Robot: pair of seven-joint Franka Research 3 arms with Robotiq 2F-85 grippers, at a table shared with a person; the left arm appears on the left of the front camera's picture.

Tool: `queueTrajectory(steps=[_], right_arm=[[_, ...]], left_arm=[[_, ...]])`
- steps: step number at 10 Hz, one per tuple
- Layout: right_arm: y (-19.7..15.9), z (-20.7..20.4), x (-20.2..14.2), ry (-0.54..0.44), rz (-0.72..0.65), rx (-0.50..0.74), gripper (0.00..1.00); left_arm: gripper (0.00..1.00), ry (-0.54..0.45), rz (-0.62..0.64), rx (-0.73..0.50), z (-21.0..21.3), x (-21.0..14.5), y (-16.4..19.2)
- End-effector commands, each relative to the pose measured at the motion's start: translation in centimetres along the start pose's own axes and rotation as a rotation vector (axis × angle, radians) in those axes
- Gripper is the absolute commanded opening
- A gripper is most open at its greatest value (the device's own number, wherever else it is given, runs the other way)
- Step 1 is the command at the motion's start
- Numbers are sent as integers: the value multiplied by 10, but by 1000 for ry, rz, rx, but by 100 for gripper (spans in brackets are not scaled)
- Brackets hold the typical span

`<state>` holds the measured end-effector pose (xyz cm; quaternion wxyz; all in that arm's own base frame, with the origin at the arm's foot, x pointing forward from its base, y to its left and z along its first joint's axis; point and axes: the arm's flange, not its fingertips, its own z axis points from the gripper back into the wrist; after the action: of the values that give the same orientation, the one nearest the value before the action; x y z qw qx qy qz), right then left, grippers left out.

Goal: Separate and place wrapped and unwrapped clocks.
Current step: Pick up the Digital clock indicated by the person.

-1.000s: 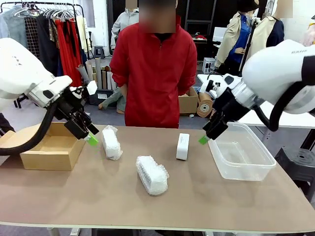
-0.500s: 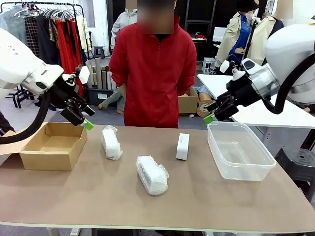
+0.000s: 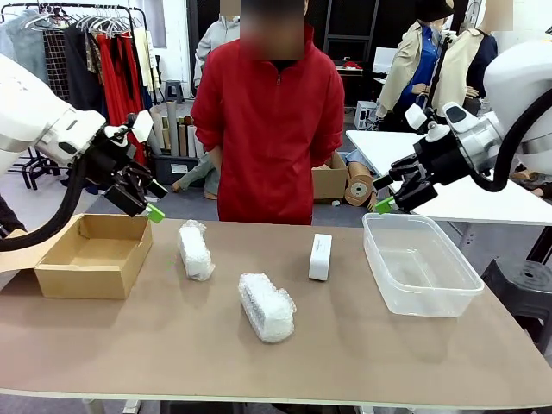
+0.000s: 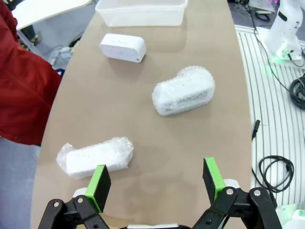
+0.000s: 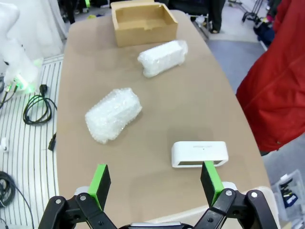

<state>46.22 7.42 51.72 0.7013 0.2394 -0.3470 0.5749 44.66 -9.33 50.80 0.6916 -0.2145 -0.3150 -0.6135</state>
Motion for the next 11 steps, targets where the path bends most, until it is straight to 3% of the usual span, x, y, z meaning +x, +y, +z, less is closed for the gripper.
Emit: queueTrajectory(steps=[1, 2, 6, 8, 11], right_arm=[[-5, -2, 3, -46, -10, 10, 100], [0, 0, 0, 0, 0, 0, 100], [-1, -1, 0, 14, -5, 3, 100], [-22, 4, -1, 14, 85, 5, 100], [-38, 20, -6, -16, 175, 74, 100]], left_arm=[[100, -54, 74, -3, 0, -2, 7], [100, 0, 0, 0, 0, 0, 0], [100, -1, 15, -2, -2, 0, 2], [100, 45, -25, -68, 8, -16, 16], [100, -5, -106, -111, 28, -31, 32]])
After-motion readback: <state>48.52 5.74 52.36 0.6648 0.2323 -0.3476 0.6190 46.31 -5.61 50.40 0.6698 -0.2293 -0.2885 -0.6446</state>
